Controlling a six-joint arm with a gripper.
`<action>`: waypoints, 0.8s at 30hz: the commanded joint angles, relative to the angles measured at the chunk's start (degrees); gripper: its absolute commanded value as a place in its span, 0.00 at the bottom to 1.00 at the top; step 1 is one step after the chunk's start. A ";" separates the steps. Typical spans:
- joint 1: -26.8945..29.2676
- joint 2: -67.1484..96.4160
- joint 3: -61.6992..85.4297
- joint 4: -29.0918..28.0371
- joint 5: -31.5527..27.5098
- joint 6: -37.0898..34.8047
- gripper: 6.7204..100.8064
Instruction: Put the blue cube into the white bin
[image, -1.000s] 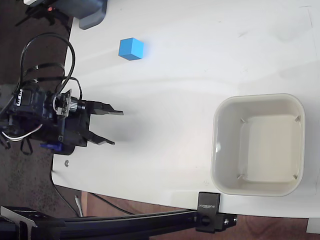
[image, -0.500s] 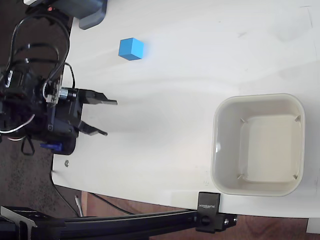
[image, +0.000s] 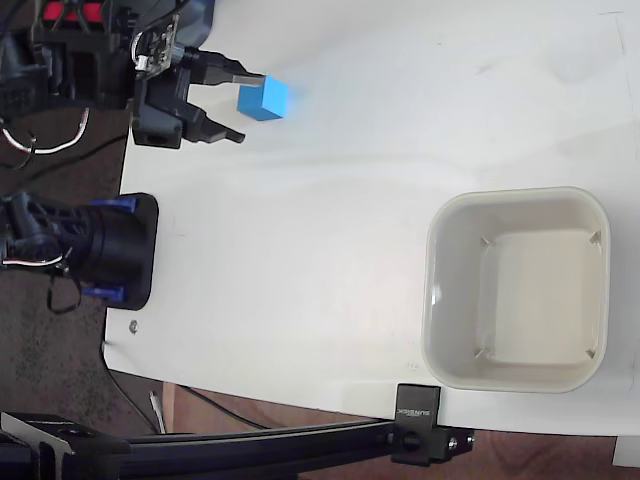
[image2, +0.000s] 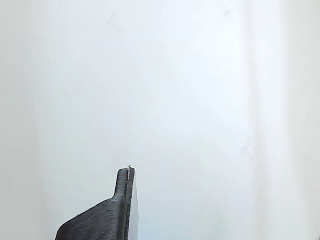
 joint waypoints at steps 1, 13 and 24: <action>-4.39 -2.72 -6.59 1.85 3.43 5.98 1.00; -13.62 -10.02 -12.83 7.29 6.42 16.44 0.99; -18.63 -9.93 -7.91 4.57 9.32 20.30 0.99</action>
